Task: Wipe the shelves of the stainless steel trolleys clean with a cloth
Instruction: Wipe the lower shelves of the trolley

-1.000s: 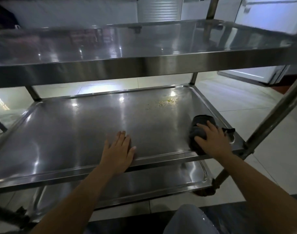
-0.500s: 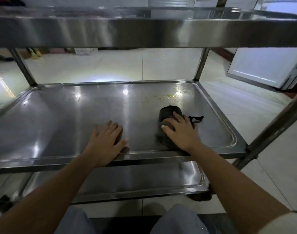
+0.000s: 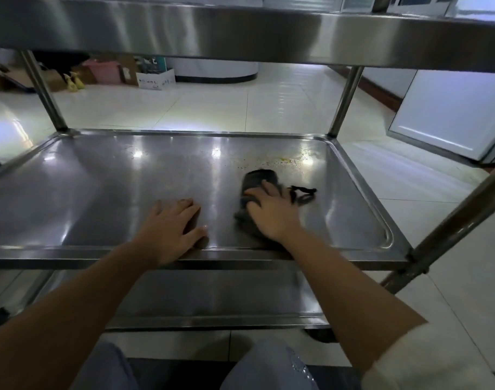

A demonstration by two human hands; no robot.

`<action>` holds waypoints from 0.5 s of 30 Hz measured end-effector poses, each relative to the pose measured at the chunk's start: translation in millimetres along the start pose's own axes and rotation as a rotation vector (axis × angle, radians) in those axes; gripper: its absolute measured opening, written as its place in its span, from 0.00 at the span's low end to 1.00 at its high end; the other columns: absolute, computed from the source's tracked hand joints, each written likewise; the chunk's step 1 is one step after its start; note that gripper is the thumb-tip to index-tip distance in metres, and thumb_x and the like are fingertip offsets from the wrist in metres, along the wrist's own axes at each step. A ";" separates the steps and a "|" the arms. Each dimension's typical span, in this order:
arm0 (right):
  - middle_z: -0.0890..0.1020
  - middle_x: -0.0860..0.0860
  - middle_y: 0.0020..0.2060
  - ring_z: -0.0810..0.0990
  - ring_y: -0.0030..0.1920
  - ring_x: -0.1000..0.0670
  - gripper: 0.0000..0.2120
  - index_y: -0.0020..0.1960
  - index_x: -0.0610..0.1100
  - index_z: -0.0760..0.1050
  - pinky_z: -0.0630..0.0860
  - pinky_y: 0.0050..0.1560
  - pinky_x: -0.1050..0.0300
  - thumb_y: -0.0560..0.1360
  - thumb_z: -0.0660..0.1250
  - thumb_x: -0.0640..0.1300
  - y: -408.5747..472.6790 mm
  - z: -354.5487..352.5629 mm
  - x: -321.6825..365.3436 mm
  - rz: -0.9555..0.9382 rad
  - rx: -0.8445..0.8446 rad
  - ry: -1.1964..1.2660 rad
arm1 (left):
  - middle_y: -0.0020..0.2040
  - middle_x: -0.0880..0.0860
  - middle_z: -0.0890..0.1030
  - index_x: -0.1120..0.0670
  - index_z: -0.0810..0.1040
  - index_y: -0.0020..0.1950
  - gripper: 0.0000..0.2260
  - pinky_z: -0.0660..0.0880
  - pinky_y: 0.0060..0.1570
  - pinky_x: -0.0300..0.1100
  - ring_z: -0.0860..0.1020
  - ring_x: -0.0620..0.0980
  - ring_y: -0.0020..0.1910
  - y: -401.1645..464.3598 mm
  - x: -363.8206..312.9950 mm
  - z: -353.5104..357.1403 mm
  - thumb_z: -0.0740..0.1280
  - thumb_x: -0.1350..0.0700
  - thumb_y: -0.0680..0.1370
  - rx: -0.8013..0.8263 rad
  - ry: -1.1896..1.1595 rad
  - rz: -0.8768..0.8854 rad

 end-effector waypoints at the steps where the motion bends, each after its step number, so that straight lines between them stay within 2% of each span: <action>1: 0.56 0.53 0.76 0.49 0.76 0.41 0.23 0.66 0.65 0.64 0.49 0.72 0.34 0.72 0.48 0.60 1.4 4.5 8.0 -0.020 0.028 0.040 | 0.79 0.51 0.55 0.51 0.55 0.78 0.30 0.42 0.75 0.54 0.52 0.48 0.77 -0.6 0.8 0.3 0.50 0.38 0.80 0.003 -0.007 -0.005; 3: 0.56 0.55 0.76 0.50 0.76 0.43 0.25 0.66 0.67 0.64 0.48 0.73 0.37 0.70 0.47 0.61 2.3 2.8 3.0 -0.052 0.050 0.071 | 0.79 0.50 0.54 0.50 0.54 0.78 0.30 0.42 0.75 0.53 0.52 0.47 0.77 -2.1 2.2 1.3 0.49 0.37 0.79 0.009 -0.035 -0.018; 5: 0.58 0.54 0.76 0.53 0.75 0.45 0.23 0.67 0.65 0.66 0.50 0.74 0.41 0.73 0.50 0.58 7.0 -11.9 -29.1 -0.035 -0.003 0.061 | 0.79 0.49 0.54 0.50 0.54 0.78 0.33 0.42 0.75 0.52 0.52 0.46 0.77 -2.7 3.0 2.1 0.46 0.34 0.78 0.012 -0.062 -0.028; 7: 0.61 0.52 0.75 0.55 0.75 0.46 0.19 0.68 0.60 0.68 0.52 0.74 0.42 0.78 0.52 0.53 15.4 -31.3 -76.3 0.061 -0.071 0.041 | 0.79 0.49 0.54 0.49 0.54 0.78 0.37 0.43 0.75 0.52 0.51 0.46 0.77 -3.3 2.9 2.7 0.42 0.31 0.74 0.008 -0.065 -0.028; 10: 0.70 0.47 0.70 0.62 0.73 0.46 0.18 0.65 0.52 0.74 0.57 0.72 0.43 0.79 0.54 0.47 23.8 -66.7 -135.0 0.185 -0.205 0.036 | 0.78 0.49 0.56 0.50 0.56 0.78 0.40 0.46 0.75 0.52 0.53 0.47 0.77 -3.2 2.1 1.5 0.39 0.28 0.73 -0.034 -0.050 -0.007; 13: 0.77 0.44 0.62 0.72 0.63 0.41 0.17 0.60 0.49 0.78 0.65 0.67 0.42 0.77 0.55 0.45 43.6 -87.7 -150.9 0.190 -0.281 0.015 | 0.78 0.50 0.58 0.50 0.58 0.77 0.41 0.47 0.75 0.51 0.55 0.47 0.76 -4.1 2.1 0.6 0.38 0.26 0.73 -0.071 -0.063 -0.007; 15: 0.76 0.44 0.63 0.72 0.63 0.42 0.17 0.61 0.48 0.77 0.64 0.67 0.43 0.77 0.54 0.45 67.9 -88.0 -145.3 0.212 -0.281 0.032 | 0.77 0.50 0.61 0.50 0.60 0.76 0.43 0.42 0.75 0.52 0.56 0.46 0.76 -5.7 1.2 -4.0 0.37 0.25 0.71 -0.107 -0.029 -0.009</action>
Point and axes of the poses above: each hand's wrist, its own y-axis towards the middle knuckle, its own z-axis out of the palm, x = y × z, the point moved 9 cm from there along y, towards the middle knuckle
